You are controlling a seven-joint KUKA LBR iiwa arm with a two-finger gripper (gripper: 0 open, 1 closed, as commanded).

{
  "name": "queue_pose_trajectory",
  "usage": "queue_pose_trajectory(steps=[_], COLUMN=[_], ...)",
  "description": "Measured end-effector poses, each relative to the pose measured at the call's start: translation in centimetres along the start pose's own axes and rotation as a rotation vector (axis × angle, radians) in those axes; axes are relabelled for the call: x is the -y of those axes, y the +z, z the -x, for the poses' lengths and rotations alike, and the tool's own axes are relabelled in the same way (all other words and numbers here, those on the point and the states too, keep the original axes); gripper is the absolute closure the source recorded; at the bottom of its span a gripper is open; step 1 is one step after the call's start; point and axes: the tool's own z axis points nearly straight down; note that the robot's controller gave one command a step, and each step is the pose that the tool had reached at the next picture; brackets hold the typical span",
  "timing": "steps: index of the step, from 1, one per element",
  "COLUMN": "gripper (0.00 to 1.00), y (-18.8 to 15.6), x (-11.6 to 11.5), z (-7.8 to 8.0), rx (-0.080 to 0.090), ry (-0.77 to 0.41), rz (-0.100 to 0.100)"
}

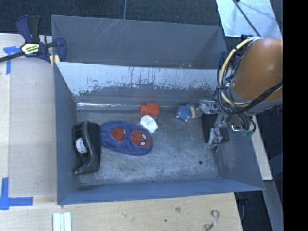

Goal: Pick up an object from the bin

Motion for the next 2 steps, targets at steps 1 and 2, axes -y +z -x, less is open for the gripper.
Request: queue_pose_trajectory(steps=[1, 2], gripper=[0.00, 0.00], y=[1.9, 10.9], x=[1.9, 4.2], z=[8.7, 8.9], rx=[0.012, 0.001], ry=[-0.069, 0.068], rz=[-0.002, 0.000])
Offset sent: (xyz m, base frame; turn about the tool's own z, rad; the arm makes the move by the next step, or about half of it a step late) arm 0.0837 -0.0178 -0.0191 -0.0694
